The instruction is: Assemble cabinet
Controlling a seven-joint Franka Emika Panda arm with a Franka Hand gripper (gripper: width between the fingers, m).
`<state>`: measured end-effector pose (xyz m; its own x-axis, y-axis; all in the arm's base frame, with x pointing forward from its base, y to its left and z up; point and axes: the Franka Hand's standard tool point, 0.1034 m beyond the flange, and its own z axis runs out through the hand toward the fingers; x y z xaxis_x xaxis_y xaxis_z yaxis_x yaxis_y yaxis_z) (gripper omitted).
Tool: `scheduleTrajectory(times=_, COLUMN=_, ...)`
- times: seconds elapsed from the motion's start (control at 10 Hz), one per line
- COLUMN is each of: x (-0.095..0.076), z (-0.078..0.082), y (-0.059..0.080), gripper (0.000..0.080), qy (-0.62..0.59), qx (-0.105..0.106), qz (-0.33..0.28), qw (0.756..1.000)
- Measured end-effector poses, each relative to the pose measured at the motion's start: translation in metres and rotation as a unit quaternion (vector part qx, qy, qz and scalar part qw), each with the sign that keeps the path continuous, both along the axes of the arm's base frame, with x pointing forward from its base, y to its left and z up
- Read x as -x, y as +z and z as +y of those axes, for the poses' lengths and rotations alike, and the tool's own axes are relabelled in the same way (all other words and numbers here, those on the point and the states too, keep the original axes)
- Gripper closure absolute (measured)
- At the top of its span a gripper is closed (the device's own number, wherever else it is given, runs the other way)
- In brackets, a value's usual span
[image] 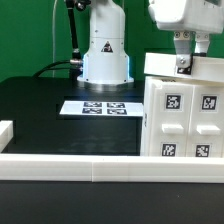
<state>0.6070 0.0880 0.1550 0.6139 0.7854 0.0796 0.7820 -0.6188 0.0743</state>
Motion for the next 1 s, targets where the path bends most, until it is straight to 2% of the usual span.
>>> scheduleTrajectory(times=0.3, x=0.0000, z=-0.0006, y=-0.0003, gripper=0.0239, qy=-0.152, qx=-0.016, qz=0.003, qw=0.988)
scheduleTrajectory(times=0.5, x=-0.0003, z=-0.0008, y=-0.0010, gripper=0.0239, qy=-0.267, qx=-0.031, qz=-0.001, qw=0.963)
scheduleTrajectory(times=1.0, x=-0.0035, z=-0.0024, y=-0.0014, gripper=0.0238, qy=-0.537, qx=-0.075, qz=-0.008, qw=0.840)
